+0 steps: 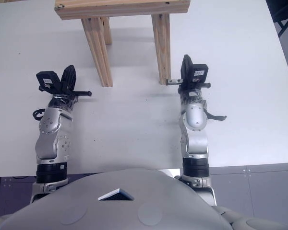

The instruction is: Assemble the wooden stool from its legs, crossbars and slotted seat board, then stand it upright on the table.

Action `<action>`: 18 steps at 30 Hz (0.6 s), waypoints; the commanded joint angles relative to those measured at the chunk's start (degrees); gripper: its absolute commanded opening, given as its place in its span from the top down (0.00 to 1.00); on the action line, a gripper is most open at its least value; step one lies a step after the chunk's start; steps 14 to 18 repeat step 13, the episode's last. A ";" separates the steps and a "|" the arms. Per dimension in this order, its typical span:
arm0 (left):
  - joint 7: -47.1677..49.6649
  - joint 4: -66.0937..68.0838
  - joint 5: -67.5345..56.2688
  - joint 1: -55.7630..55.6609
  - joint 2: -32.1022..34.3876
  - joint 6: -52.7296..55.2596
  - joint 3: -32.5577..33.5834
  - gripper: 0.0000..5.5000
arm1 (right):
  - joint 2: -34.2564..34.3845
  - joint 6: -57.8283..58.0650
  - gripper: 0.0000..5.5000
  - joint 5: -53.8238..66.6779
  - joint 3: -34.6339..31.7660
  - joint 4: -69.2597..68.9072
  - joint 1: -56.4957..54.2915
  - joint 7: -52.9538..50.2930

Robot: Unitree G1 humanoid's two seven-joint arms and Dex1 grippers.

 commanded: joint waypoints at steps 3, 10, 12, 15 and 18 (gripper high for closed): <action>-0.45 1.86 0.84 -2.21 0.62 1.29 2.59 1.00 | 0.82 0.32 0.99 -0.03 0.24 -0.44 -0.23 -1.18; 2.49 2.74 5.93 -4.39 1.02 3.02 3.07 1.00 | -0.40 0.87 0.99 -0.05 -1.29 1.21 -1.48 -2.65; 2.65 3.91 9.25 -5.16 1.54 2.40 1.35 1.00 | -0.73 0.94 0.99 -0.22 -1.84 2.22 -2.92 -2.82; 2.71 4.06 9.28 -5.26 1.05 2.89 1.37 1.00 | -0.70 1.12 0.99 -0.36 -1.81 2.34 -3.81 -2.73; 2.71 4.06 9.28 -5.26 1.05 2.89 1.37 1.00 | -0.70 1.12 0.99 -0.36 -1.81 2.34 -3.81 -2.73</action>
